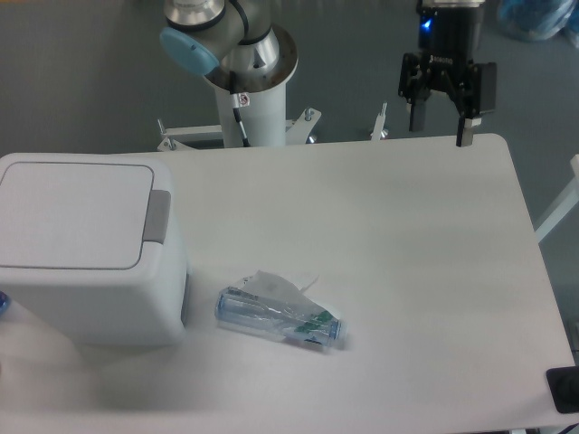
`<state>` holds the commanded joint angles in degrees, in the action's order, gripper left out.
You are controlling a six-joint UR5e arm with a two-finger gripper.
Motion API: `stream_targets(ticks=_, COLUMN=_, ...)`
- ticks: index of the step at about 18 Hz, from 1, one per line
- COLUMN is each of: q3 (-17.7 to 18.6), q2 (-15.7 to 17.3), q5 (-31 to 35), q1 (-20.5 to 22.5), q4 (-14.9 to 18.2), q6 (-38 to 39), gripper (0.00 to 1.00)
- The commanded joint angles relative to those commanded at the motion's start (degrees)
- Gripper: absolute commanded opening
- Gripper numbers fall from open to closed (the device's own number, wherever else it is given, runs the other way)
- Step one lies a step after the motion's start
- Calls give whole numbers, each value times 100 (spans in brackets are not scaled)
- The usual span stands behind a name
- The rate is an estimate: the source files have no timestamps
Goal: Open the trash can
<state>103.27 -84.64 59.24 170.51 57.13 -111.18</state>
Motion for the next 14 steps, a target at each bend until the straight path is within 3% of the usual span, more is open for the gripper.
stream_targets(ticks=8, q3=18, q2=53, q5=-17, q1=-17, q4=26, q6=131, gripper=100)
stream_targets(ticks=14, q3=-52, q2=79, q5=9, q1=-623, q4=-9, q6=2282, gripper=100)
